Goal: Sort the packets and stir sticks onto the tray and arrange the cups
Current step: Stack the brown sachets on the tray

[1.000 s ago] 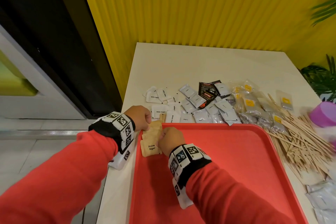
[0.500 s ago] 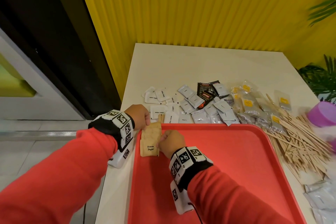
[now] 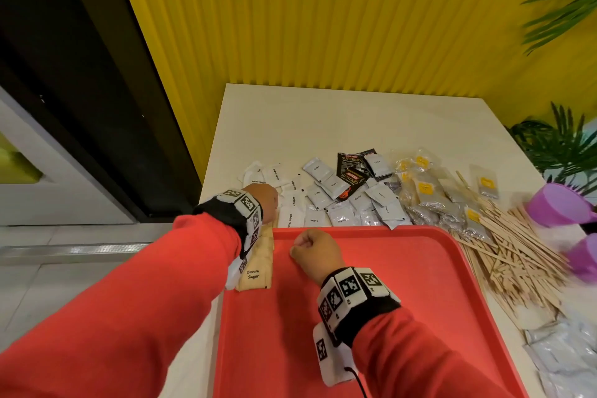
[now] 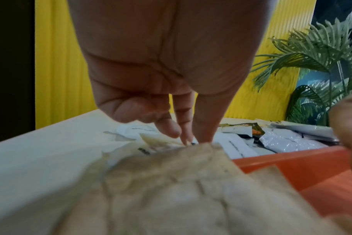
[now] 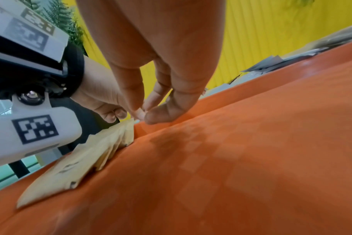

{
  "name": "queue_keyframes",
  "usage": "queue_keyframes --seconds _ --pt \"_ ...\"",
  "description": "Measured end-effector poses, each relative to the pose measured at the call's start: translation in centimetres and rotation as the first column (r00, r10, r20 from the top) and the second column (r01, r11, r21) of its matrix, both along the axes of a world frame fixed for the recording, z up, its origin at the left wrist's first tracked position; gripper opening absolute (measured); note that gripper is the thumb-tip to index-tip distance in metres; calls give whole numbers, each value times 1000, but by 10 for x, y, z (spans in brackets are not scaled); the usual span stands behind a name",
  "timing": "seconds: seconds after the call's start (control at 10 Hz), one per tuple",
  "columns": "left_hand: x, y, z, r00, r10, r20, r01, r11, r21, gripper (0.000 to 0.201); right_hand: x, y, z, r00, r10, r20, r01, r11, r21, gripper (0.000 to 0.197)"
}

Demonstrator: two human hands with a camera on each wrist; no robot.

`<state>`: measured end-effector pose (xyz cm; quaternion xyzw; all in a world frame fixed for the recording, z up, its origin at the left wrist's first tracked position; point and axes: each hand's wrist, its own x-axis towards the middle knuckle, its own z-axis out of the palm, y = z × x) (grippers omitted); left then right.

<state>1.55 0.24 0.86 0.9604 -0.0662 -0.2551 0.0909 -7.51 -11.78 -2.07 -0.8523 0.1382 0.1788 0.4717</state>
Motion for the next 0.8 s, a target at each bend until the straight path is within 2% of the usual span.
queue_keyframes --seconds 0.1,0.2,0.3,0.4,0.5,0.6,0.7,0.8 --pt "4 -4 -5 1000 -14 -23 15 999 52 17 0 -6 2 1000 -4 25 3 999 37 26" --pt "14 -1 -10 1000 0 -27 3 995 100 34 1 -12 3 999 -9 47 6 998 60 26" --pt "13 3 6 1000 -25 -1 25 994 109 30 4 -17 5 997 -50 50 45 994 102 25" --pt "9 3 8 996 -66 54 61 994 94 14 7 -17 9 995 -80 62 71 988 138 22" --pt "-1 -4 2 994 -102 40 96 988 123 29 10 -15 12 995 -66 74 54 988 146 22" --pt "-2 -12 -4 995 -96 -5 95 983 155 28 9 -16 15 995 -64 71 51 985 168 22" --pt "-3 -10 -3 997 -73 -11 74 992 106 26 7 -22 16 996 -73 58 61 981 182 21" --pt "-3 -4 7 999 17 32 -14 998 -66 15 7 -29 16 995 -99 29 90 973 213 20"
